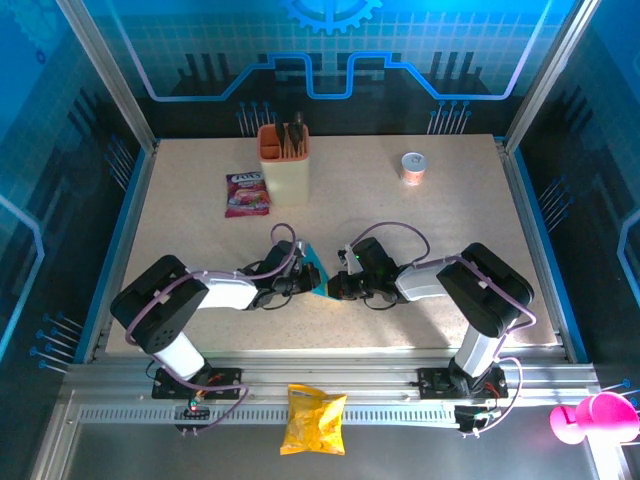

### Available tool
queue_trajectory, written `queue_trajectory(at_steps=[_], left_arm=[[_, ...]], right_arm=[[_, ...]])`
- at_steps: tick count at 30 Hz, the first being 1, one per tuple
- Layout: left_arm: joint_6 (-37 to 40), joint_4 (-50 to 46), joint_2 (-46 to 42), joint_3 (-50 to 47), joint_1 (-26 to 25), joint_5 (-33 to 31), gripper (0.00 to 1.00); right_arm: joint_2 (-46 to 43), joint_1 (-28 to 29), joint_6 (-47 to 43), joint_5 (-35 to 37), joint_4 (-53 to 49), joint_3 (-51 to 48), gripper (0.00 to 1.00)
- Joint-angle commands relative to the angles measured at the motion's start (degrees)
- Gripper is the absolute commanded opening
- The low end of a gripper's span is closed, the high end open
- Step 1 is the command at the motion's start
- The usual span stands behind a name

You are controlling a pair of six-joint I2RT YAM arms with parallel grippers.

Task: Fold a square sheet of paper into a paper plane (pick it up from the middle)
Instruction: Fourth fold the wing at the center of the table.

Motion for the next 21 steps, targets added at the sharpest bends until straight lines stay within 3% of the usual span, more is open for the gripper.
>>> queue_trajectory(at_steps=[1,3,9,14,21], left_arm=[[1.7,0.9,1.5,2.3,-0.5,-0.9,0.03],[1.5,0.4,1.9,2.9,-0.4,-1.5,0.02],[1.7,-2.8,3.6,4.4,-0.3,-3.1,0.00],[1.5,-4.4,4.0,4.4,0.1,-3.8,0.00],[-0.2,-4.6,2.5,3.3,0.8,-4.2,0.00]], right_arm=[[3.2,-0.3,0.1,1.9,-5.0,-1.9,0.00],[2.8,-0.3,0.1,1.3,-4.9,-1.8,0.00],[-2.8,-0.3,-0.5,1.2,-6.8,-1.4,0.13],[-8.9,-0.3,-2.8,3.8,-11.9,0.2,0.15],[-8.3,0.9,-7.1,5.0,-15.4,2.9,0.14]])
